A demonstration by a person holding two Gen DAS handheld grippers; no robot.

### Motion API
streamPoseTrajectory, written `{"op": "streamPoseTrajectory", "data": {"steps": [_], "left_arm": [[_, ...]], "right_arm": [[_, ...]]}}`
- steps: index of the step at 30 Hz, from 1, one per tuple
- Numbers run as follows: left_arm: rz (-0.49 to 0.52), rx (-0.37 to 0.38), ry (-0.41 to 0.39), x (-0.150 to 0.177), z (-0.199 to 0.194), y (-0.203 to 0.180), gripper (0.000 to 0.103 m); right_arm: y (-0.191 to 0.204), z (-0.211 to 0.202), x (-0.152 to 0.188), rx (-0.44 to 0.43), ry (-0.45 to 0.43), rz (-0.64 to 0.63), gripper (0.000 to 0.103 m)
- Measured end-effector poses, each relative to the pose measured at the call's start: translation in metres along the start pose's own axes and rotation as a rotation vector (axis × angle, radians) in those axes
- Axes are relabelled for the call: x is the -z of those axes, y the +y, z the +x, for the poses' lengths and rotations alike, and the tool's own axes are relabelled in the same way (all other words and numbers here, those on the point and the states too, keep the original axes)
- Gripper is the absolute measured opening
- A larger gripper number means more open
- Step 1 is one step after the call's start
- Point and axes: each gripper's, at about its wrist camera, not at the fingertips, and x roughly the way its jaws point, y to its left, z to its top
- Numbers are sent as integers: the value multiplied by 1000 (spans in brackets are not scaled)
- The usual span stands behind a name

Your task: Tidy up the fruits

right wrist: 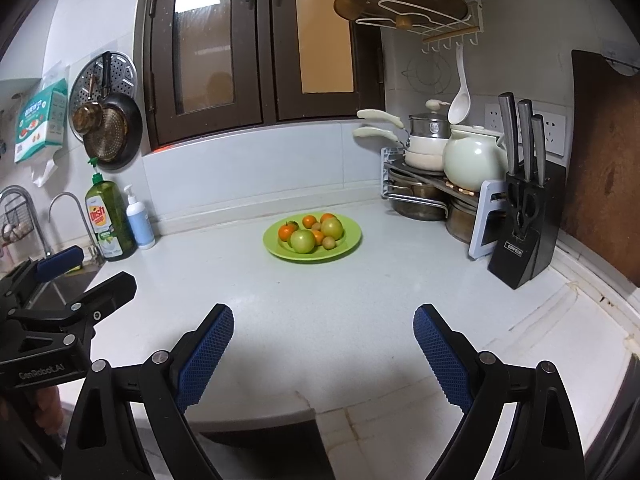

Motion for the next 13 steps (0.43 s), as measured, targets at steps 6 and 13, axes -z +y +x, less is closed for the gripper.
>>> {"op": "streamPoseTrajectory", "data": {"steps": [6, 13], "left_arm": [[1, 0, 1, 0, 0, -1, 103], [2, -1, 1, 0, 0, -2, 103]], "right_arm": [[-1, -1, 0, 3, 0, 0, 92], [-4, 0, 0, 6, 4, 4, 92]]}}
